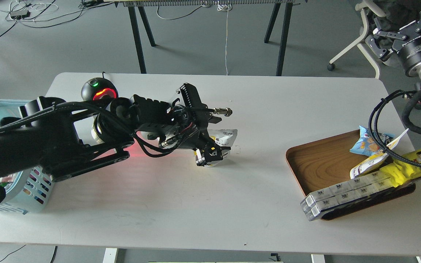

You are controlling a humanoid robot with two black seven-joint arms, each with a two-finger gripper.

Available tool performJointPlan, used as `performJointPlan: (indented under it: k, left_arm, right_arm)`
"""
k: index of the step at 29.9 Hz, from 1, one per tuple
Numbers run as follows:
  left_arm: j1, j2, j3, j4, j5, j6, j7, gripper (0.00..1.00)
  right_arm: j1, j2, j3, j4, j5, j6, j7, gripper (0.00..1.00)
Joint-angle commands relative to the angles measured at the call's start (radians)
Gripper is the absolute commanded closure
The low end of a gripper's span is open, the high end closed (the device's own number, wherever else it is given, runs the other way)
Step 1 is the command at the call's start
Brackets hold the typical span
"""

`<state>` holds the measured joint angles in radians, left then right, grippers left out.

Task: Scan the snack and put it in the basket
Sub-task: 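Reach the left gripper across and grasp the standing snack bag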

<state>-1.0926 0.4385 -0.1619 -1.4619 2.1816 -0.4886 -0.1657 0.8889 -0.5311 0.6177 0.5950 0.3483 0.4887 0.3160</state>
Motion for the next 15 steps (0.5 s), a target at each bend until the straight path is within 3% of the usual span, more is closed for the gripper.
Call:
performJointPlan:
  k: [1,15]
  left_arm:
    - [0.005,-0.001,0.002,0.000,0.000,0.000,0.000,0.21]
    - [0.007,0.000,0.013,0.015,0.000,0.000,0.003,0.21]
  right_arm:
    - [-0.001,-0.001,0.001,-0.001,0.000,0.000,0.000,0.01]
    - [0.008,-0.006,-0.003,-0.001,0.000,0.000,0.000,0.01]
